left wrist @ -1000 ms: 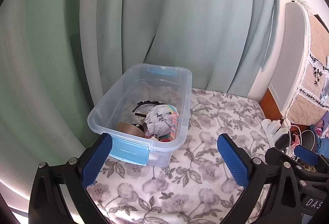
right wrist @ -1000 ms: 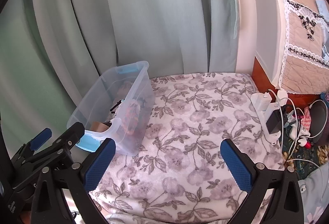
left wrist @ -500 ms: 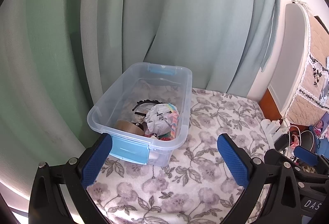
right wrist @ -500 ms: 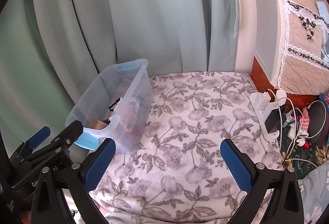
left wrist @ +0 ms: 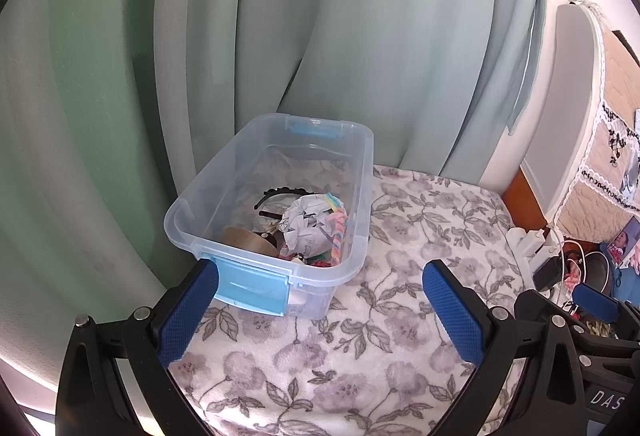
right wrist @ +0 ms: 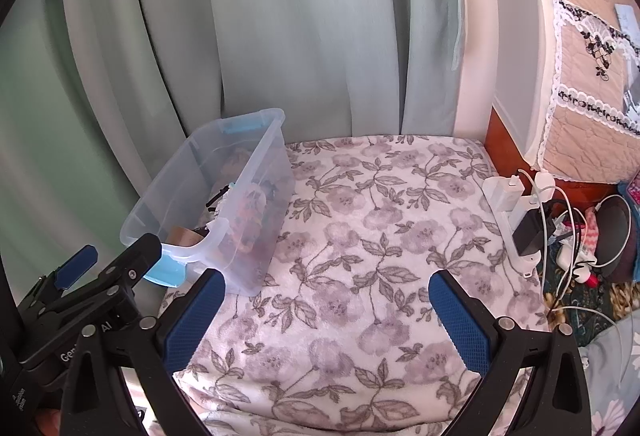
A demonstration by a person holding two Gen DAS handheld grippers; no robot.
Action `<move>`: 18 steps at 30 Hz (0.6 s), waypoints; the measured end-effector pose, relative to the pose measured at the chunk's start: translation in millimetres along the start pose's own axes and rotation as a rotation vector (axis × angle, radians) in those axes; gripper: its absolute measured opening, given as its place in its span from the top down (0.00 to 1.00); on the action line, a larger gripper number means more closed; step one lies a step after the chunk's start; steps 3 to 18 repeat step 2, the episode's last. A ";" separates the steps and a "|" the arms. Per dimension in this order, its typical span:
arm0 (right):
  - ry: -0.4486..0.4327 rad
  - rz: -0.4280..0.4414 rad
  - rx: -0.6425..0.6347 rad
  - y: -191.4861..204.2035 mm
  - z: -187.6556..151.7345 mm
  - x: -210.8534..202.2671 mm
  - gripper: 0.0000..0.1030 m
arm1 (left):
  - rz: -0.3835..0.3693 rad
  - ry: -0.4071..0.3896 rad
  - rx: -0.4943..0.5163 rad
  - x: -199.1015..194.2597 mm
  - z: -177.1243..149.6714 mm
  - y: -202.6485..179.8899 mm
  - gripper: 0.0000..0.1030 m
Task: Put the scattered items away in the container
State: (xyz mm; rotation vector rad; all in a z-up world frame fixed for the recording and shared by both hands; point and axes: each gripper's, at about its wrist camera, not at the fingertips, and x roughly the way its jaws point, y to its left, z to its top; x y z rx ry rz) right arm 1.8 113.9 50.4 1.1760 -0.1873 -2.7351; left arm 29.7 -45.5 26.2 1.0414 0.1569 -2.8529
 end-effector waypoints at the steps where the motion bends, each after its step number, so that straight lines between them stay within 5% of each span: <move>1: -0.001 -0.002 0.000 0.2 -0.3 0.1 0.00 | -0.001 0.002 0.001 0.7 0.0 -0.1 0.01; 18: -0.001 -0.004 0.000 0.8 -0.7 0.4 0.00 | -0.004 0.004 0.001 1.5 -0.4 -0.2 0.01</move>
